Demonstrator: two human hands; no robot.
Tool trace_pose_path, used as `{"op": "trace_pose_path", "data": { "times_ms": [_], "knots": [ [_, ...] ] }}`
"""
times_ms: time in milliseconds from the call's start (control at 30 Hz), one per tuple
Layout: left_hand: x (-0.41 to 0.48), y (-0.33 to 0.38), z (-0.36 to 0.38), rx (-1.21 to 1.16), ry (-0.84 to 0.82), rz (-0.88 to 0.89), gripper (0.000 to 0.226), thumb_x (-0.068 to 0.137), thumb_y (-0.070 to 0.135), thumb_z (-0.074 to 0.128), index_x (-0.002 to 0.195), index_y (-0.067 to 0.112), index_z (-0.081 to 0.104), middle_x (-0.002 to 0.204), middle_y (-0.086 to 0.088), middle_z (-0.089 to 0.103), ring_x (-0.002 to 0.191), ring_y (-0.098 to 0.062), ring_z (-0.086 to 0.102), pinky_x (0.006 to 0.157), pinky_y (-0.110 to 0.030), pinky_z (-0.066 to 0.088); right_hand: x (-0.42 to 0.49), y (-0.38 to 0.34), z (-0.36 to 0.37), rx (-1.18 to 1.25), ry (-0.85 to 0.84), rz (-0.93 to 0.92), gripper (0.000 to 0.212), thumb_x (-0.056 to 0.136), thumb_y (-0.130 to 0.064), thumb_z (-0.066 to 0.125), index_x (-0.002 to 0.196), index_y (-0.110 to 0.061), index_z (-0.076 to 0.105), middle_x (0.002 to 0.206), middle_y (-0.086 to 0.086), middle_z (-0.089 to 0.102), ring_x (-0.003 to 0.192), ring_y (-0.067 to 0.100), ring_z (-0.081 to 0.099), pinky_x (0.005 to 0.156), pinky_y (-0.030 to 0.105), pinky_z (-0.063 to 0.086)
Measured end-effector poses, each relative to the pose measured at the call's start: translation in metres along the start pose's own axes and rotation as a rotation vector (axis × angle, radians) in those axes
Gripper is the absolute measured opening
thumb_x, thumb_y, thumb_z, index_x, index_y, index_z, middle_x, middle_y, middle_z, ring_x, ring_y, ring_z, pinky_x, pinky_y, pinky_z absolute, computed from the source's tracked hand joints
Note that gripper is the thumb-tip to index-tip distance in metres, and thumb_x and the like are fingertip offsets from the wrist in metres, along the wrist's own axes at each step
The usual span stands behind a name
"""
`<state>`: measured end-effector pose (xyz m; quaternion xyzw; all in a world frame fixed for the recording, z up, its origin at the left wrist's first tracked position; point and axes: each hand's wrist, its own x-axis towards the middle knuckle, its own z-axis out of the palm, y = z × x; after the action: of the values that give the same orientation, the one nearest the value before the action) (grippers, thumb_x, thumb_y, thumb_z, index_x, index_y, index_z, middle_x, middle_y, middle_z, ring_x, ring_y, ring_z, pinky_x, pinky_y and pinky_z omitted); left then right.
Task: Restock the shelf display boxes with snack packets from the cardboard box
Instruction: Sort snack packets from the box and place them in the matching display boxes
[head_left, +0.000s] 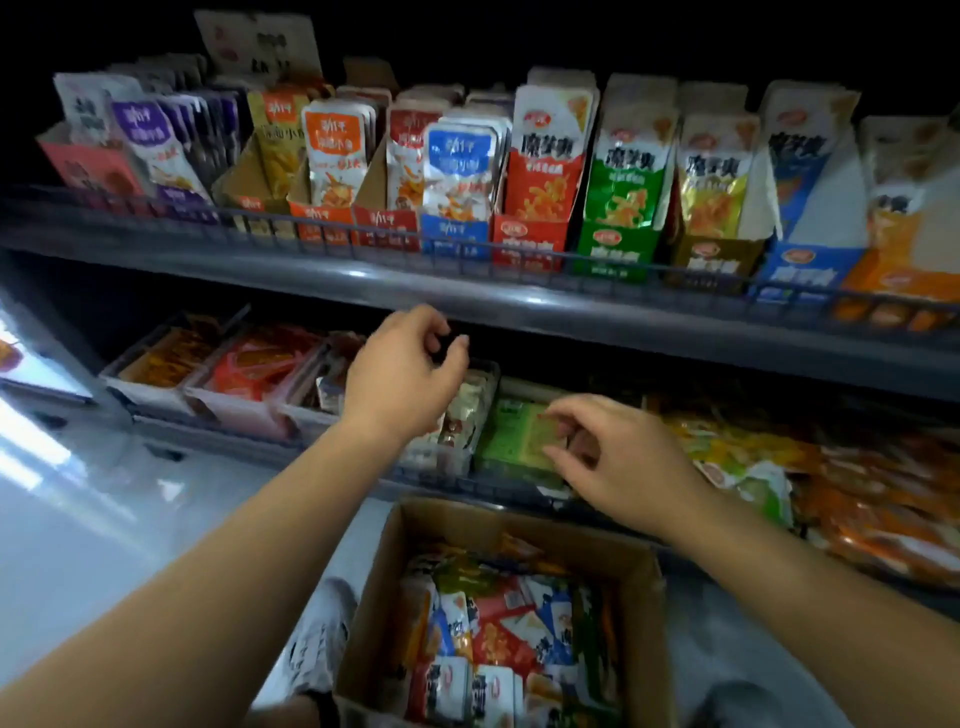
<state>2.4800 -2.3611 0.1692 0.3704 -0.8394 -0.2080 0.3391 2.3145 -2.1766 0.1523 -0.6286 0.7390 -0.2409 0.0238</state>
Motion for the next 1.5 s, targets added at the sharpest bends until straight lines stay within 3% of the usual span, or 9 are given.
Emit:
{"op": "trace_pose_path", "data": {
  "times_ms": [333, 467, 600, 767, 900, 1033, 1133, 1300, 1500],
  "knots": [
    [-0.126, -0.082, 0.103, 0.338, -0.588, -0.178, 0.033, 0.097, 0.046, 0.054, 0.116, 0.021, 0.064, 0.108, -0.008, 0.067, 0.098, -0.032, 0.066, 0.084, -0.042, 0.056, -0.106, 0.075, 0.178, -0.041, -0.549, 0.306, 0.046, 0.097, -0.039, 0.057, 0.139, -0.022, 0.052, 0.134, 0.001, 0.056, 0.126, 0.022, 0.050, 0.097, 0.035, 0.048],
    [-0.175, -0.117, 0.135, 0.425, -0.887, -0.268, 0.027, 0.098, 0.043, 0.055, 0.116, 0.025, 0.063, 0.113, -0.005, 0.066, 0.100, -0.027, 0.065, 0.088, -0.041, 0.056, -0.134, 0.090, 0.220, 0.004, -0.667, 0.435, 0.047, 0.096, -0.036, 0.061, 0.140, -0.021, 0.051, 0.138, 0.003, 0.055, 0.125, 0.023, 0.050, 0.098, 0.035, 0.047],
    [-0.203, -0.140, 0.153, 0.449, -1.029, -0.336, 0.033, 0.099, 0.046, 0.054, 0.123, 0.025, 0.062, 0.123, -0.006, 0.065, 0.107, -0.028, 0.064, 0.086, -0.039, 0.056, -0.145, 0.096, 0.249, 0.079, -0.719, 0.514, 0.048, 0.096, -0.036, 0.063, 0.139, -0.018, 0.053, 0.139, 0.006, 0.055, 0.126, 0.025, 0.051, 0.096, 0.032, 0.045],
    [-0.224, -0.155, 0.169, 0.357, -1.052, -0.455, 0.048, 0.097, 0.051, 0.060, 0.137, 0.025, 0.057, 0.143, -0.008, 0.051, 0.122, -0.030, 0.058, 0.097, -0.044, 0.054, -0.140, 0.096, 0.282, 0.236, -0.680, 0.627, 0.055, 0.094, -0.042, 0.066, 0.142, -0.017, 0.052, 0.145, 0.006, 0.051, 0.129, 0.025, 0.051, 0.104, 0.035, 0.045],
    [-0.231, -0.162, 0.174, 0.312, -1.022, -0.534, 0.056, 0.096, 0.050, 0.063, 0.144, 0.025, 0.051, 0.150, -0.009, 0.043, 0.129, -0.031, 0.053, 0.103, -0.045, 0.051, -0.134, 0.099, 0.294, 0.333, -0.636, 0.769, 0.058, 0.093, -0.028, 0.071, 0.144, -0.014, 0.047, 0.128, 0.009, 0.059, 0.111, 0.024, 0.059, 0.087, 0.030, 0.047],
    [-0.229, -0.161, 0.175, 0.280, -1.007, -0.577, 0.053, 0.095, 0.048, 0.064, 0.142, 0.026, 0.053, 0.149, -0.008, 0.045, 0.129, -0.030, 0.054, 0.103, -0.045, 0.051, -0.130, 0.106, 0.296, 0.369, -0.599, 0.854, 0.020, 0.096, -0.018, 0.067, 0.115, -0.010, 0.066, 0.113, 0.009, 0.066, 0.099, 0.022, 0.060, 0.083, 0.029, 0.046],
    [-0.226, -0.152, 0.175, 0.232, -0.942, -0.582, 0.052, 0.093, 0.051, 0.066, 0.137, 0.026, 0.057, 0.144, -0.004, 0.050, 0.123, -0.026, 0.058, 0.100, -0.044, 0.054, -0.121, 0.105, 0.280, 0.502, -0.427, 0.914, 0.015, 0.100, -0.021, 0.059, 0.105, -0.008, 0.064, 0.102, 0.005, 0.063, 0.096, 0.021, 0.059, 0.083, 0.034, 0.047],
    [-0.217, -0.123, 0.180, -0.276, -0.877, -0.747, 0.054, 0.091, 0.042, 0.074, 0.139, 0.023, 0.057, 0.129, 0.006, 0.058, 0.118, -0.014, 0.059, 0.099, -0.036, 0.054, -0.109, 0.091, 0.245, 0.628, -0.180, 0.928, 0.010, 0.103, -0.028, 0.053, 0.096, -0.021, 0.056, 0.090, 0.000, 0.065, 0.082, 0.015, 0.062, 0.069, 0.034, 0.050],
    [-0.220, -0.113, 0.184, -0.641, -0.790, -0.952, 0.007, 0.097, 0.011, 0.067, 0.103, 0.008, 0.065, 0.114, -0.010, 0.073, 0.110, -0.024, 0.070, 0.079, -0.027, 0.059, -0.100, 0.075, 0.242, 1.094, -0.204, 1.083, 0.017, 0.104, -0.022, 0.052, 0.114, -0.014, 0.062, 0.111, 0.007, 0.072, 0.100, 0.021, 0.072, 0.085, 0.040, 0.061]
  ]
}}
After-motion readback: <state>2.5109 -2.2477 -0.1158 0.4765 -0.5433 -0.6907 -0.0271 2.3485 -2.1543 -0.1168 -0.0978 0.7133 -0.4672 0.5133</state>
